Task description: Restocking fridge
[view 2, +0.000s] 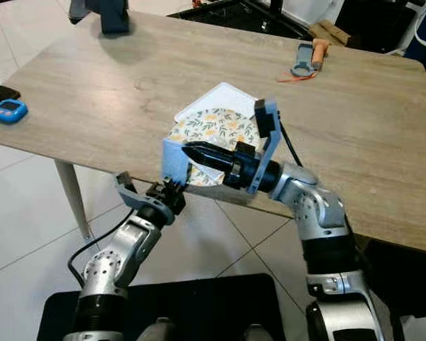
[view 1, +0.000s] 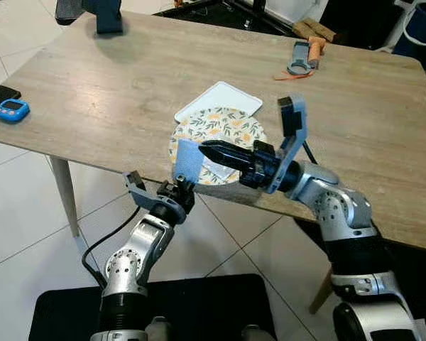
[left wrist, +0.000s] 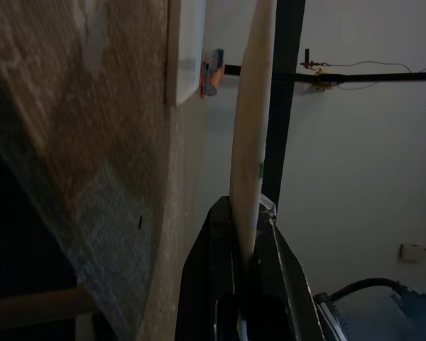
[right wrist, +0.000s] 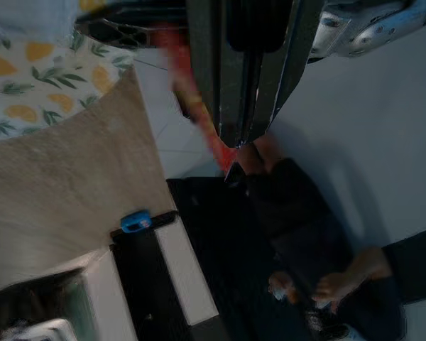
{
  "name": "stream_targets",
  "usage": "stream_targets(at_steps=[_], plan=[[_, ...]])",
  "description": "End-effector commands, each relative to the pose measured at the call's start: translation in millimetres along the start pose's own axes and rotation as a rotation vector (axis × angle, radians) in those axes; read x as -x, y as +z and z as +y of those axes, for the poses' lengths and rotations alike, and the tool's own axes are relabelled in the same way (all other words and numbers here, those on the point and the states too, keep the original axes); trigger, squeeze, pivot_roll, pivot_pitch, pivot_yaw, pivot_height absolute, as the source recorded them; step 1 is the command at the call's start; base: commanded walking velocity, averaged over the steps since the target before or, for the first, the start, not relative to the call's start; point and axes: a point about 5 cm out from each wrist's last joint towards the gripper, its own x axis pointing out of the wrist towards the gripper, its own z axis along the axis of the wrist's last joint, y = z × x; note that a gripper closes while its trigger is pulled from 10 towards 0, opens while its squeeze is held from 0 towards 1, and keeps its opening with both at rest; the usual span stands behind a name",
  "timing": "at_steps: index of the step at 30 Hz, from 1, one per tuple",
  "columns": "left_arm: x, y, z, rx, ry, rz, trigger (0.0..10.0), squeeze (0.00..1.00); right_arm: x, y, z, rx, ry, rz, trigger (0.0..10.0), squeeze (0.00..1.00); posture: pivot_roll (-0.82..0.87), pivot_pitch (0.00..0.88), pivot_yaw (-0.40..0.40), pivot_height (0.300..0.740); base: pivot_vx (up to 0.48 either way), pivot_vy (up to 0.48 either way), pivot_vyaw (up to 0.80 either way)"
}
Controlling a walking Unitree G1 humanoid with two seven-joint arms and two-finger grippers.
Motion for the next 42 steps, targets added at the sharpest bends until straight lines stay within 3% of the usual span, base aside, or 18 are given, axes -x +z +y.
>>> stream_targets(at_steps=[1,6,9,12,20,24,29,30,32,33,36,37,42], plan=[[-0.5,-26.0,8.4,0.098,-0.006,0.017,10.0,0.0,-4.6,-15.5,-0.2,-0.012,-0.064,0.052,10.0,0.0,-0.02,0.163,0.032,0.74,0.0,0.0,0.0],[-0.6,-29.7,9.2,0.106,-0.008,0.024,10.0,0.0,-10.2,-26.6,-5.1,-0.014,-0.153,0.094,10.0,0.0,-0.02,0.163,0.032,0.74,0.0,0.0,0.0],[-0.2,-33.6,11.6,0.111,-0.003,0.035,10.0,0.0,-12.5,-41.5,-21.3,-0.03,-0.31,0.156,10.0,0.0,-0.02,0.163,0.033,0.74,0.0,0.0,0.0],[1.6,-37.2,13.8,0.115,0.004,0.046,10.0,0.0,-14.3,-45.4,-29.4,-0.05,-0.391,0.154,10.0,0.0,-0.01,0.161,0.032,0.74,0.0,0.0,0.0],[7.0,-40.4,19.2,0.121,0.021,0.052,10.0,0.0,-17.4,-40.6,-36.1,-0.075,-0.472,0.095,10.0,0.0,-0.01,0.162,0.033,0.74,0.0,0.0,0.0],[11.7,-39.3,24.1,0.124,0.038,0.045,10.0,0.0,-19.4,-35.7,-33.2,-0.074,-0.429,0.07,10.0,0.0,-0.01,0.162,0.032,0.74,0.0,0.0,0.0],[14.9,-37.3,26.4,0.122,0.048,0.037,10.0,0.0,-12.8,-40.7,-38.7,-0.007,-0.463,0.155,10.0,0.0,-0.02,0.167,0.033,0.74,0.0,0.0,0.0],[15.7,-36.7,26.6,0.121,0.049,0.035,10.0,0.0,-9.2,-42.6,-41.8,0.004,-0.487,0.183,10.0,0.29,-0.02,0.167,0.033,0.74,0.0,0.0,0.0],[16.1,-36.4,26.7,0.121,0.05,0.034,10.0,0.0,-6.7,-43.6,-43.9,0.01,-0.503,0.2,10.0,0.29,-0.02,0.167,0.032,0.74,0.0,0.0,0.0],[16.9,-35.5,26.8,0.121,0.052,0.03,10.0,0.0,-3.5,-43.4,-46.4,0.007,-0.522,0.208,10.0,0.8,-0.02,0.168,0.032,0.74,0.0,0.0,0.0],[17.7,-34.7,27.0,0.12,0.054,0.027,10.0,0.0,-1.1,-42.7,-47.9,0.004,-0.53,0.21,10.0,0.87,-0.01,0.168,0.032,0.74,0.0,0.0,0.0],[19.2,-33.3,27.4,0.12,0.057,0.021,10.0,0.0,3.1,-39.8,-49.5,0.006,-0.534,0.209,10.0,0.98,-0.01,0.168,0.032,0.74,0.0,0.0,0.0],[23.8,-28.7,28.7,0.114,0.064,0.006,10.0,0.0,14.6,-30.4,-47.9,0.023,-0.482,0.205,10.0,0.95,-0.01,0.166,0.031,0.74,0.0,0.0,0.0]])
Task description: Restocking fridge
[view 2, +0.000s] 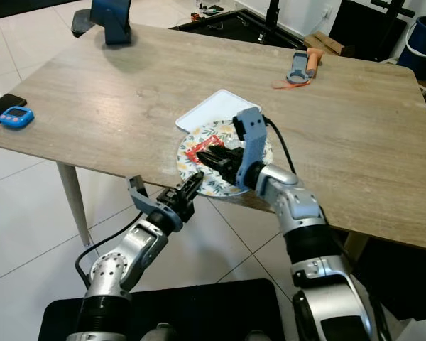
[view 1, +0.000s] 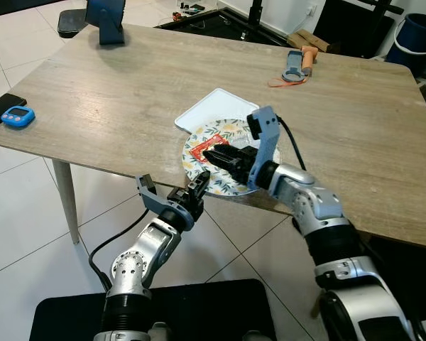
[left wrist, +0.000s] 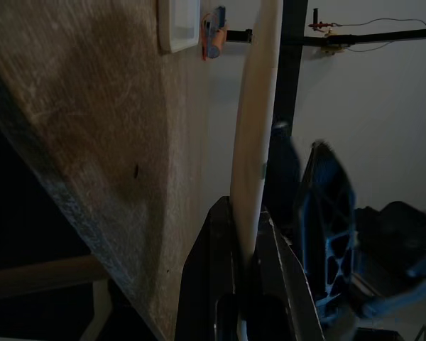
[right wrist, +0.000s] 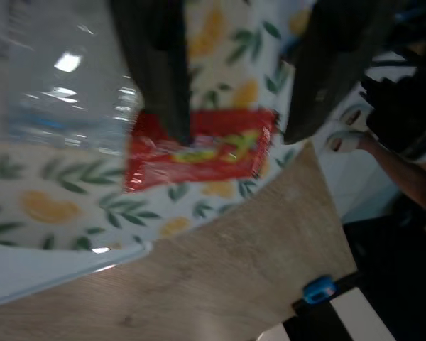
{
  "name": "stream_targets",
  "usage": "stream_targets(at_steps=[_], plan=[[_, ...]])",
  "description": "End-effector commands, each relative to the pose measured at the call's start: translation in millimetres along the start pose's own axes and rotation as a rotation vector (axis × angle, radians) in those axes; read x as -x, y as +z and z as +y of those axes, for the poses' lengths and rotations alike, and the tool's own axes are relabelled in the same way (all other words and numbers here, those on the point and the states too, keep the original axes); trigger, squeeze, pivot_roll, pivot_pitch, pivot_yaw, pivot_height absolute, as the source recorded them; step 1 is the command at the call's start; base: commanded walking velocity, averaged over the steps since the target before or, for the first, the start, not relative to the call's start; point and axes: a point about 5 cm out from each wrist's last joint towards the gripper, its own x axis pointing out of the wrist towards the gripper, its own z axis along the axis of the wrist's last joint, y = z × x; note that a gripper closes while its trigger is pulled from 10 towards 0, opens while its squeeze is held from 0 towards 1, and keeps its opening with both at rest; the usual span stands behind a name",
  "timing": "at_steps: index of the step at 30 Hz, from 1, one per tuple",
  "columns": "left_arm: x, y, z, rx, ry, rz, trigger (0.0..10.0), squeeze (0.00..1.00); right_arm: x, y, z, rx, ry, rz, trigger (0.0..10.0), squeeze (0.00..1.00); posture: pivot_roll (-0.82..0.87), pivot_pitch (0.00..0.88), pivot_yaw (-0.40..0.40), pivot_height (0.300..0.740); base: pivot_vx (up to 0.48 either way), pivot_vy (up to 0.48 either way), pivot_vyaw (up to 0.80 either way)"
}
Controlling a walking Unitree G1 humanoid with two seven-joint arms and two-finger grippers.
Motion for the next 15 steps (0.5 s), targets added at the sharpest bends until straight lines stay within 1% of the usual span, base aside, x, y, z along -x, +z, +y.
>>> stream_targets(at_steps=[1,2,3,4,5,6,7,8,9,10,11,12,14,15], plan=[[22.0,-17.0,18.9,0.123,0.022,-0.057,10.0,0.0,10.8,-4.6,2.0,-0.025,0.079,-0.002,10.0,0.91,-0.01,0.165,0.031,0.74,0.0,0.0,0.0],[22.0,-17.0,18.9,0.123,0.022,-0.057,10.0,0.0,10.8,-4.6,2.0,-0.025,0.079,-0.002,10.0,0.91,-0.01,0.165,0.031,0.74,0.0,0.0,0.0],[22.9,-16.1,19.3,0.122,0.024,-0.06,10.0,0.0,14.3,-1.3,4.2,-0.021,0.117,-0.023,10.0,0.91,-0.01,0.165,0.031,0.74,0.0,0.0,0.0],[22.9,-16.1,19.3,0.122,0.024,-0.06,10.0,0.0,14.3,-1.3,4.2,-0.021,0.117,-0.023,10.0,0.91,-0.01,0.165,0.031,0.74,0.0,0.0,0.0],[23.9,-14.6,20.1,0.119,0.027,-0.066,10.0,0.0,20.9,5.9,7.5,-0.029,0.176,-0.074,10.0,0.81,-0.01,0.159,0.032,0.74,0.0,0.0,0.0],[23.9,-14.6,20.1,0.119,0.027,-0.066,10.0,0.0,20.9,5.9,7.5,-0.029,0.176,-0.074,10.0,0.81,-0.01,0.159,0.032,0.74,0.0,0.0,0.0],[26.0,-12.2,21.7,0.113,0.033,-0.073,10.0,0.0,30.1,17.7,5.0,-0.057,0.195,-0.163,10.0,0.55,-0.02,0.155,0.031,0.74,0.0,0.0,0.0],[27.6,-10.2,23.4,0.109,0.039,-0.079,10.0,0.0,37.7,26.0,-0.4,-0.085,0.184,-0.23,10.0,0.27,-0.02,0.152,0.031,0.74,0.0,0.0,0.0],[29.1,-8.4,25.0,0.104,0.046,-0.084,10.0,0.0,43.6,31.6,-7.8,-0.101,0.147,-0.278,10.0,0.0,-0.02,0.151,0.03,0.74,0.0,0.0,0.0],[30.0,-7.5,25.9,0.102,0.05,-0.086,10.0,0.0,46.4,33.9,-12.9,-0.11,0.115,-0.299,10.0,0.0,-0.02,0.151,0.03,0.74,0.0,0.0,0.0],[31.5,-5.7,27.2,0.098,0.055,-0.09,10.0,0.0,50.3,34.7,-21.7,-0.129,0.059,-0.315,10.0,0.0,-0.02,0.148,0.03,0.74,0.0,0.0,0.0],[31.5,-5.7,27.2,0.098,0.055,-0.09,10.0,0.0,50.3,34.7,-21.7,-0.129,0.059,-0.315,10.0,0.0,-0.02,0.148,0.03,0.74,0.0,0.0,0.0],[35.0,-0.9,30.3,0.088,0.067,-0.103,10.0,0.0,61.7,34.7,-34.9,-0.158,-0.011,-0.345,10.0,0.0,-0.03,0.144,0.03,0.74,0.0,0.0,0.0],[35.0,-0.9,30.3,0.088,0.067,-0.103,10.0,0.0,61.7,34.7,-34.9,-0.158,-0.011,-0.345,10.0,0.0,-0.03,0.144,0.03,0.74,0.0,0.0,0.0]])
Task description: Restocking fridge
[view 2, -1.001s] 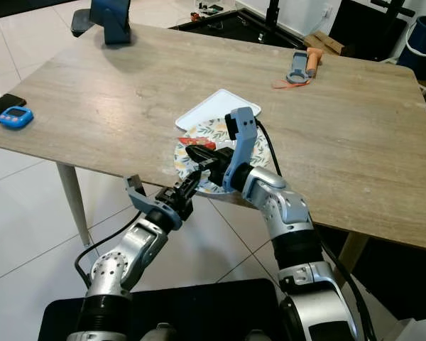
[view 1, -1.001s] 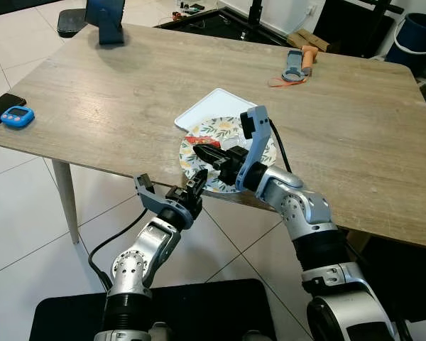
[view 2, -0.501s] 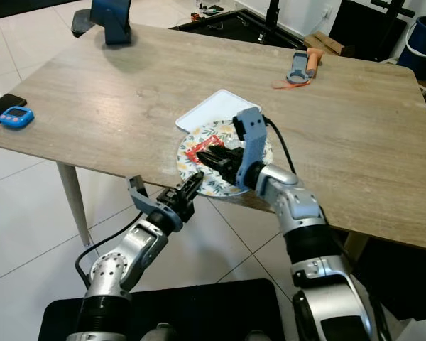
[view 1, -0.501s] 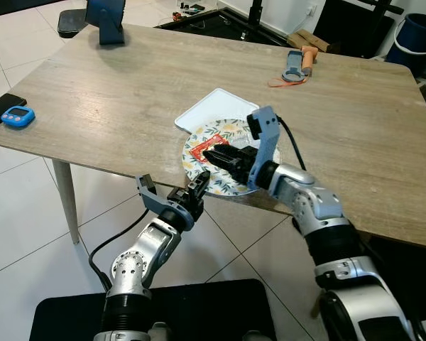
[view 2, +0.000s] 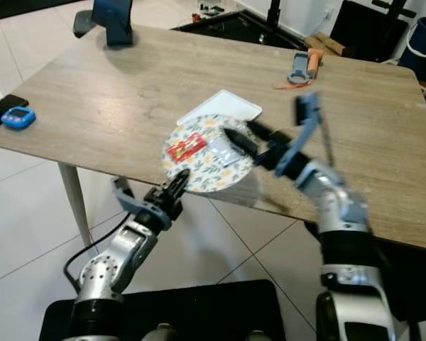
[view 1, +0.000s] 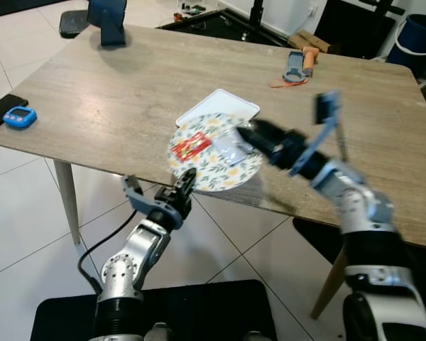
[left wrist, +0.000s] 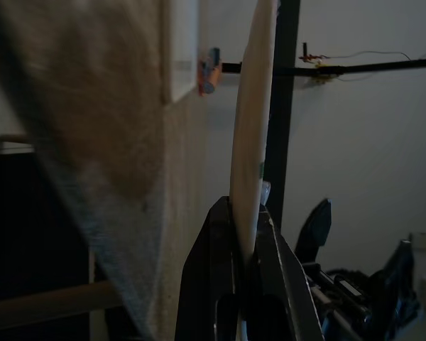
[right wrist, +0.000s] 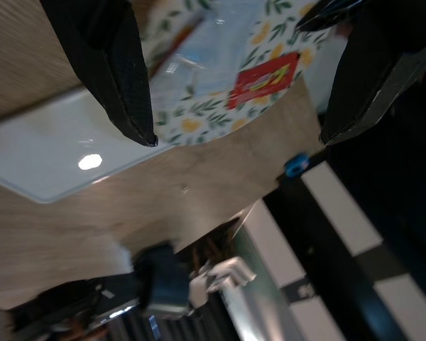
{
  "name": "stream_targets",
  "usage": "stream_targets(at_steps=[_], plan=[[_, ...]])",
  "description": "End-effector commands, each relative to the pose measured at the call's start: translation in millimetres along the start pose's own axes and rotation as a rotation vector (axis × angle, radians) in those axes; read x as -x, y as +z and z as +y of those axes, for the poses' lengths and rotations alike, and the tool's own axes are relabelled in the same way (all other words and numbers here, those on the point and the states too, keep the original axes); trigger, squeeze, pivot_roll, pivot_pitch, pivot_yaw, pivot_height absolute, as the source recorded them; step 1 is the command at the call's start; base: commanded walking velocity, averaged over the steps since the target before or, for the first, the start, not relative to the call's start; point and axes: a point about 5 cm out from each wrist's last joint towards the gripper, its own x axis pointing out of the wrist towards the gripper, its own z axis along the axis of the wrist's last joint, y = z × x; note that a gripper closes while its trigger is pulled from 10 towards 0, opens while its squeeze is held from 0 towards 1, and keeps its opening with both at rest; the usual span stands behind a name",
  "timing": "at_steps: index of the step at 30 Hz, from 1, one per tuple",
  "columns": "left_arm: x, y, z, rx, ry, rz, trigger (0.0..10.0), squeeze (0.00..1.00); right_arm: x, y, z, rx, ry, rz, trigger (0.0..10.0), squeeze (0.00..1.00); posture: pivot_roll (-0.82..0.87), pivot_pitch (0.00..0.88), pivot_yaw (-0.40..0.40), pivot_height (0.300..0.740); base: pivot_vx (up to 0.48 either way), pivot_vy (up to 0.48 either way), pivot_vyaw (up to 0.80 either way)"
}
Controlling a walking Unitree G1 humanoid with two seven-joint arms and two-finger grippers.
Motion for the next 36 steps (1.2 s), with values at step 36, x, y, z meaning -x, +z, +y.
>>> stream_targets(at_steps=[36], plan=[[47.3,1.5,37.2,-0.001,0.107,-0.074,10.0,0.0,124.8,-35.8,-99.8,0.038,-0.946,0.022,10.0,0.0,-0.01,0.093,0.025,0.74,0.0,0.0,-0.26]])
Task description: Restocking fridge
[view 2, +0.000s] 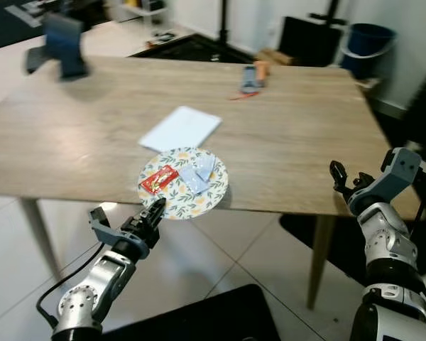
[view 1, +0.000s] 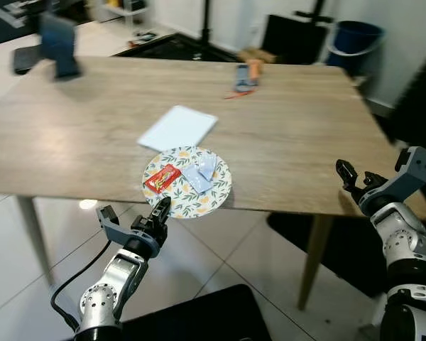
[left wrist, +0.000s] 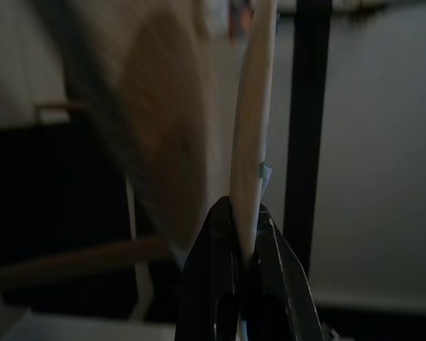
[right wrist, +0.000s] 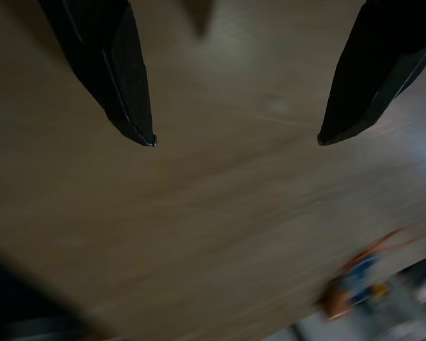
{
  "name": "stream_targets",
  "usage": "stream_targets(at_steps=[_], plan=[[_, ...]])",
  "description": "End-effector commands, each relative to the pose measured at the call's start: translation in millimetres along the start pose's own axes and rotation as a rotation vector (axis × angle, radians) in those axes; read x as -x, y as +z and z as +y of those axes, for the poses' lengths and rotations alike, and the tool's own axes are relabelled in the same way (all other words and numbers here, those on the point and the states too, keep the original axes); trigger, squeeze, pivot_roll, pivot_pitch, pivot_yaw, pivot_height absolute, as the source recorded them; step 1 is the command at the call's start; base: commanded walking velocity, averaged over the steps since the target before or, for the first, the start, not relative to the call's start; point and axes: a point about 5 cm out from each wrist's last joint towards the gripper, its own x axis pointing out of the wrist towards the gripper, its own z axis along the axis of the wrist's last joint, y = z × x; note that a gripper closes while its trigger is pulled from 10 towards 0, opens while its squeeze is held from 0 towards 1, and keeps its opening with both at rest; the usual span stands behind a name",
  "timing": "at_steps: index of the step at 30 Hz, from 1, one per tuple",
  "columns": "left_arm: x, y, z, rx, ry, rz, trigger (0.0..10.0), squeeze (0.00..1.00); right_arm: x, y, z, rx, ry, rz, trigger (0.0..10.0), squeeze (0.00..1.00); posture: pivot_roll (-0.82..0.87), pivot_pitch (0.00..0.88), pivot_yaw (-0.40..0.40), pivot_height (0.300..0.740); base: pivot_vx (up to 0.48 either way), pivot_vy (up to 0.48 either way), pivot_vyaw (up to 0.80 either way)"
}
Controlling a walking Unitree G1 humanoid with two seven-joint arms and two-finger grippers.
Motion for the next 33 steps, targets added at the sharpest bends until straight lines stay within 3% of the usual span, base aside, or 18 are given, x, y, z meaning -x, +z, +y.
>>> stream_targets(at_steps=[1,10,33], plan=[[6.6,-18.5,6.2,0.054,0.0,0.019,10.0,0.0,0.8,-5.1,-1.8,0.007,-0.016,0.009,10.0,0.0,-0.01,0.093,0.025,0.74,0.0,0.0,-0.74],[3.5,-21.2,2.0,0.044,-0.016,0.031,10.0,0.0,-1.9,-21.3,10.9,0.023,0.004,0.05,10.0,0.0,-0.02,0.084,0.025,0.74,0.0,0.0,-0.74],[4.0,-24.4,2.2,0.047,-0.015,0.049,10.0,0.0,2.1,-58.6,21.2,0.093,0.022,0.161,10.0,0.0,-0.03,0.092,0.027,0.74,0.0,0.0,-0.74]])
